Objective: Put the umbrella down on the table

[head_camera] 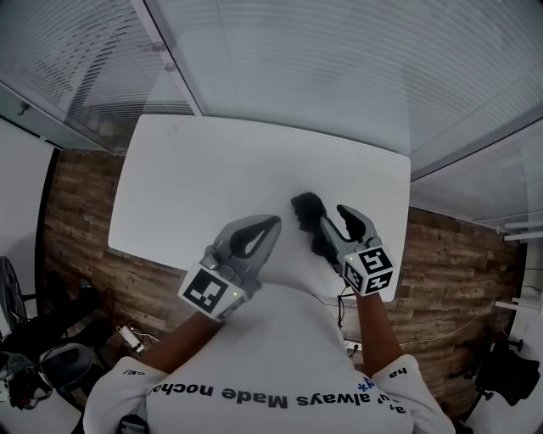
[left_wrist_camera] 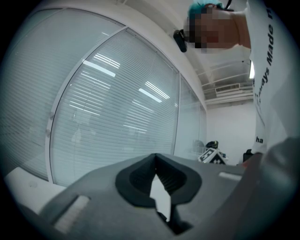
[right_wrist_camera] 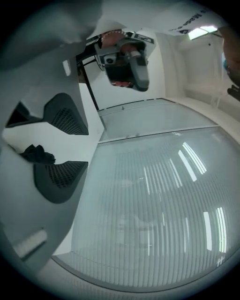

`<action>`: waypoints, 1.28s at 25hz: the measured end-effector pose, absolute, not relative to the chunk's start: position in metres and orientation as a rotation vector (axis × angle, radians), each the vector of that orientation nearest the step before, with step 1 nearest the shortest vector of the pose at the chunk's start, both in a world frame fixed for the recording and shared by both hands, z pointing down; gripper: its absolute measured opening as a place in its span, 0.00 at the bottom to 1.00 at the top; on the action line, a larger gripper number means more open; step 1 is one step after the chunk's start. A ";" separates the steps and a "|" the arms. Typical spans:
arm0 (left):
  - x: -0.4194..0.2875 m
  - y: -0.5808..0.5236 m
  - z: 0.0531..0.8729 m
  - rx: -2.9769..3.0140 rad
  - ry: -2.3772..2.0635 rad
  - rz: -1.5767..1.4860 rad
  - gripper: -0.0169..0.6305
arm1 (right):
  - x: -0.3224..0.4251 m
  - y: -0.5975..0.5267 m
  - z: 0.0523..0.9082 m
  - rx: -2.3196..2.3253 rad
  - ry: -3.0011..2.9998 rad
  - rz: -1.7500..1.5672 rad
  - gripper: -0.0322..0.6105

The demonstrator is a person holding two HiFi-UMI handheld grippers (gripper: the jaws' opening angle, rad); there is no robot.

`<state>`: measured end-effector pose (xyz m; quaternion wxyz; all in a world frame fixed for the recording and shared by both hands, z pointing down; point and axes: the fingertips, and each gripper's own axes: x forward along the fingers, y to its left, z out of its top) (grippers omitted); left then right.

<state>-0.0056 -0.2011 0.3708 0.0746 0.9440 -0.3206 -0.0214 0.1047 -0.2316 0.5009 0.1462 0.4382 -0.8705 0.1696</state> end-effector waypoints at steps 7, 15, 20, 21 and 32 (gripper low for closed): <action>-0.006 -0.207 0.367 2.819 -0.948 -0.069 0.03 | 0.082 -0.212 0.410 1.301 -2.693 0.252 0.21; -0.006 -0.206 0.365 2.818 -0.948 -0.085 0.03 | 0.071 -0.182 0.356 1.380 -2.765 0.074 0.10; -0.006 -0.203 0.361 2.821 -0.950 -0.093 0.03 | 0.074 -0.175 0.339 1.466 -2.776 0.092 0.09; -0.006 -0.203 0.361 2.822 -0.949 -0.094 0.03 | 0.074 -0.174 0.339 1.466 -2.773 0.089 0.09; -0.001 -0.197 0.362 2.821 -0.946 -0.091 0.03 | 0.079 -0.170 0.341 1.469 -2.754 0.068 0.08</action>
